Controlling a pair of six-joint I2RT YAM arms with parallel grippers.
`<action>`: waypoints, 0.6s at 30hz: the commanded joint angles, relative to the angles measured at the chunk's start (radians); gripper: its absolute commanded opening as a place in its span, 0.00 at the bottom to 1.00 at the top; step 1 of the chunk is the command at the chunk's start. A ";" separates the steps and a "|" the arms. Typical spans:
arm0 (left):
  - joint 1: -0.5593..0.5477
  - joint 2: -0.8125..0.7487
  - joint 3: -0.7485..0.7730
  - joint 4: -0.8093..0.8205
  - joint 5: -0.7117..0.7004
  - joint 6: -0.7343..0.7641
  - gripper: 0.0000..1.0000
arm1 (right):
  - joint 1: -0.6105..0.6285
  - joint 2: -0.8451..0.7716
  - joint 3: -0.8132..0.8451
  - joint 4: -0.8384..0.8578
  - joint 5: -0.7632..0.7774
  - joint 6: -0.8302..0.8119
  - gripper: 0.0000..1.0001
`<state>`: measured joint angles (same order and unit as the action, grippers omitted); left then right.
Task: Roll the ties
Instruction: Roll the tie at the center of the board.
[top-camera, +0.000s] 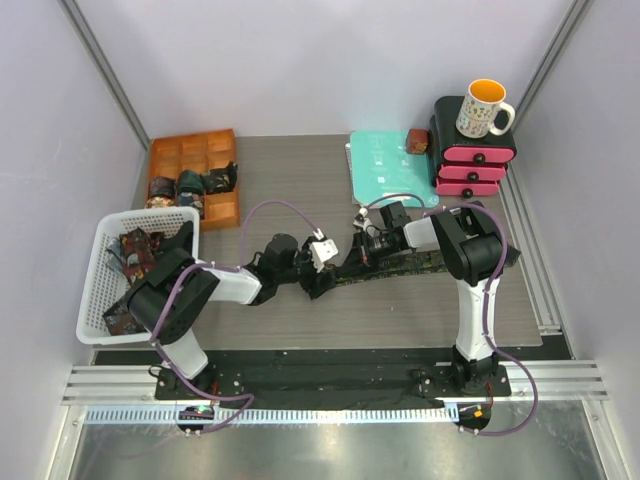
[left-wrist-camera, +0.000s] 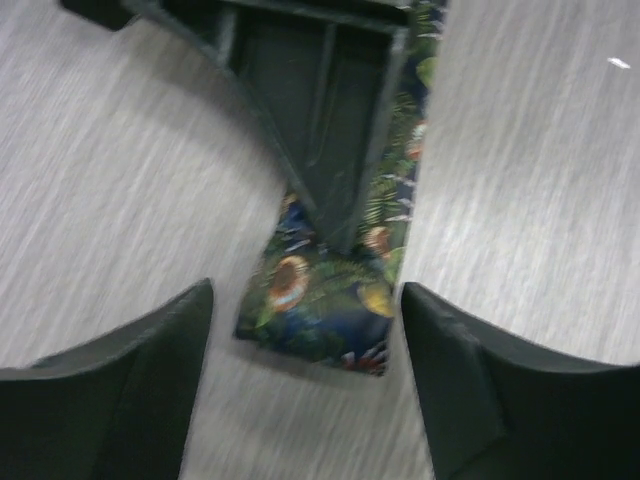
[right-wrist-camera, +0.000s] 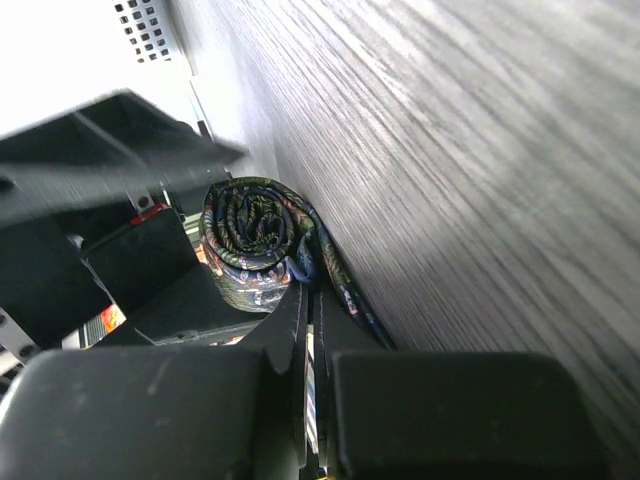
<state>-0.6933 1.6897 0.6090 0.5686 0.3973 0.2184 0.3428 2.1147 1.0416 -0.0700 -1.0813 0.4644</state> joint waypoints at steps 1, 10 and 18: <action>-0.009 0.008 -0.008 0.055 0.028 0.028 0.64 | -0.001 0.087 -0.065 -0.129 0.245 -0.078 0.02; -0.035 -0.010 0.188 -0.394 0.000 0.122 0.35 | 0.001 0.077 -0.031 -0.126 0.230 -0.053 0.01; -0.058 0.106 0.425 -0.780 -0.049 0.216 0.28 | -0.040 -0.059 -0.023 -0.132 0.190 0.005 0.28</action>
<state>-0.7406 1.7538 0.9428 -0.0139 0.3653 0.3653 0.3317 2.0960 1.0492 -0.1089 -1.0775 0.4747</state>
